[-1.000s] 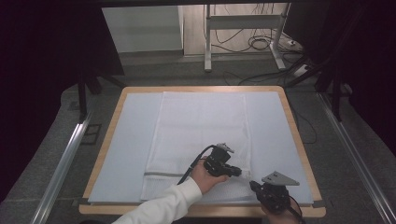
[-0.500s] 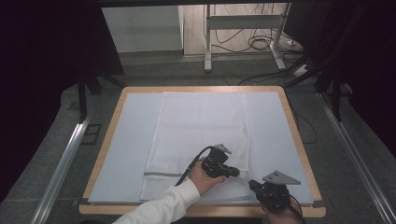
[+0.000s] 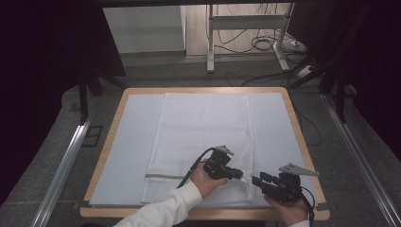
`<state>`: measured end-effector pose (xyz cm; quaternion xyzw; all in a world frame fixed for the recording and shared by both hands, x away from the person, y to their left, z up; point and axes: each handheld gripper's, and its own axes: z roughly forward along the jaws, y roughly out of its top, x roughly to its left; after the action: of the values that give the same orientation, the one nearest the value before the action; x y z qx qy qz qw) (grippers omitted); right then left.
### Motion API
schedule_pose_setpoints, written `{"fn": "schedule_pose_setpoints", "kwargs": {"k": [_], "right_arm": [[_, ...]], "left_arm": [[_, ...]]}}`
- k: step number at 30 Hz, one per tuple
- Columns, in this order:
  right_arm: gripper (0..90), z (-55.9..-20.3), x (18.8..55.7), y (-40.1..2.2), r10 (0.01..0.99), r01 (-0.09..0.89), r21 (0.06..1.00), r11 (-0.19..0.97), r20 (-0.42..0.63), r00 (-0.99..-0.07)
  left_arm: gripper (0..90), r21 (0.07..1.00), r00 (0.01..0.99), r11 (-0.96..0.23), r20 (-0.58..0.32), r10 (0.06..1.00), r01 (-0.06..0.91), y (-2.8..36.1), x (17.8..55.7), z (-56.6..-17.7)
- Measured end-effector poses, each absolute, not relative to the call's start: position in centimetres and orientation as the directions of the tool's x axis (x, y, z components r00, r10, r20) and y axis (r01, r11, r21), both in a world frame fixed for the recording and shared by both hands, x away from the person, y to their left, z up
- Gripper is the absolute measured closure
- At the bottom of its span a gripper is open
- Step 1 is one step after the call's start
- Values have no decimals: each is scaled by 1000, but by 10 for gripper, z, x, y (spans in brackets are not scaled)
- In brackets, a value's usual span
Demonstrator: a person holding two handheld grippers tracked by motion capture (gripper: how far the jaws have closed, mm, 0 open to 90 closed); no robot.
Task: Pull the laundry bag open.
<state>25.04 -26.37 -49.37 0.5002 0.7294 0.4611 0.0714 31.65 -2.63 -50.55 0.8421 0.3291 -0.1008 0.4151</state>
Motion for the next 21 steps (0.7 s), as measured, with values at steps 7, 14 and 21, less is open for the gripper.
{"fn": "schedule_pose_setpoints", "kwargs": {"k": [7,14,21], "right_arm": [[630,-505,270,-262,751,730,683,32,466,-469],[801,-511,278,-258,724,758,652,36,506,-469],[851,-509,280,-255,723,753,654,65,490,-487]], "left_arm": [[874,635,763,-436,-445,469,638,-27,317,-506],[874,636,762,-433,-446,469,639,-27,318,-506],[874,631,761,-438,-441,476,640,-26,319,-508]]}}
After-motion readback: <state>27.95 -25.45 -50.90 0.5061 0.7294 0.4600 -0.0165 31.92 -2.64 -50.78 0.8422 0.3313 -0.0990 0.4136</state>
